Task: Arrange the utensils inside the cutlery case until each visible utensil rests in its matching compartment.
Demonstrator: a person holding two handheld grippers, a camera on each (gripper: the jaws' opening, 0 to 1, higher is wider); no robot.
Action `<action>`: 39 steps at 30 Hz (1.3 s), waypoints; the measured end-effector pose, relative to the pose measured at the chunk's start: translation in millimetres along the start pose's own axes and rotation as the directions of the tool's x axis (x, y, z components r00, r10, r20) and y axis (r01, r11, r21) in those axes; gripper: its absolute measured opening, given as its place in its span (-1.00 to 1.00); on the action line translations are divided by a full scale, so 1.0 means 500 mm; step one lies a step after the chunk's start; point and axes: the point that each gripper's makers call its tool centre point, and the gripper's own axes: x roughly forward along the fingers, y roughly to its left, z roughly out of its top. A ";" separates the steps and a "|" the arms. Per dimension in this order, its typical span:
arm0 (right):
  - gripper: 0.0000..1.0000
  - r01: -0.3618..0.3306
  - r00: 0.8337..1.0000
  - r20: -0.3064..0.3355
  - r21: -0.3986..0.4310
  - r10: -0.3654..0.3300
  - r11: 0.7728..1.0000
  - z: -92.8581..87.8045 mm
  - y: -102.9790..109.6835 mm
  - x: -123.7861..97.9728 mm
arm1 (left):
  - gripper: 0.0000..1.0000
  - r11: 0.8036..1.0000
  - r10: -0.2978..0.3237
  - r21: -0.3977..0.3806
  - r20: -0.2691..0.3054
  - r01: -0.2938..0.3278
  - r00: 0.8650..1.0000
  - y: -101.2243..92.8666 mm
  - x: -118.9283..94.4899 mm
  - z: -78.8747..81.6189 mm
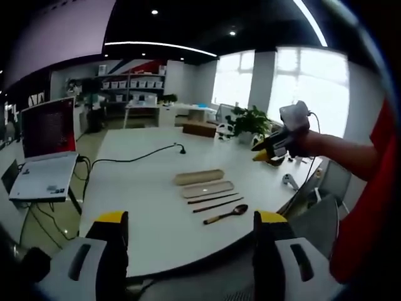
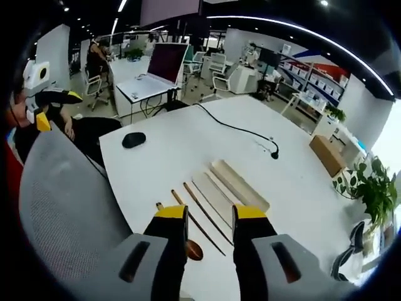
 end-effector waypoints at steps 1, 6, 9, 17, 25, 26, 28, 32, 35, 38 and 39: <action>-0.52 -0.004 1.000 0.000 -0.005 0.004 1.000 0.000 0.002 0.004 | 0.67 1.000 0.001 0.000 0.000 -0.001 1.000 0.001 0.001 0.000; -0.54 -0.031 0.999 -0.035 -0.050 0.029 0.998 -0.008 0.009 0.029 | 0.66 1.000 0.001 0.002 -0.009 -0.001 1.000 0.004 0.006 -0.006; -0.40 -0.025 0.999 -0.032 -0.023 0.024 0.999 -0.011 0.007 0.044 | 0.66 1.000 0.000 0.004 -0.015 0.000 1.000 0.005 0.010 -0.010; -0.56 -0.099 0.992 -0.088 -0.090 0.091 0.991 -0.029 0.030 0.080 | 0.65 1.000 0.002 0.001 -0.015 -0.002 1.000 0.010 0.017 -0.011; -0.64 -0.201 0.971 -0.170 -0.179 0.171 0.963 -0.057 0.037 0.106 | 0.65 1.000 0.023 -0.017 -0.012 -0.023 1.000 0.018 0.009 -0.015; -0.57 -0.204 0.970 -0.170 -0.176 0.174 0.963 -0.058 0.034 0.106 | 0.65 1.000 0.024 -0.020 -0.011 -0.024 1.000 0.019 0.006 -0.015; -0.44 -0.215 0.965 -0.191 -0.183 0.179 0.959 -0.067 0.028 0.105 | 0.65 0.999 0.028 -0.026 -0.004 -0.028 1.000 0.021 0.002 -0.014; -0.42 -0.234 0.956 -0.234 -0.242 0.177 0.942 -0.078 0.022 0.105 | 0.65 0.998 0.048 -0.039 0.004 -0.047 0.999 0.028 -0.001 -0.015; -0.45 -0.252 0.950 -0.243 -0.216 0.198 0.943 -0.084 0.023 0.116 | 0.65 0.998 0.053 -0.043 0.008 -0.052 0.999 0.026 -0.004 -0.016; -0.52 -0.274 0.941 -0.257 -0.194 0.220 0.942 -0.094 0.029 0.127 | 0.65 0.998 0.054 -0.035 0.004 -0.054 0.999 0.023 -0.005 -0.018; -0.52 -0.283 0.936 -0.267 -0.181 0.230 0.942 -0.098 0.032 0.131 | 0.65 0.998 0.054 -0.033 0.003 -0.054 0.999 0.023 -0.005 -0.018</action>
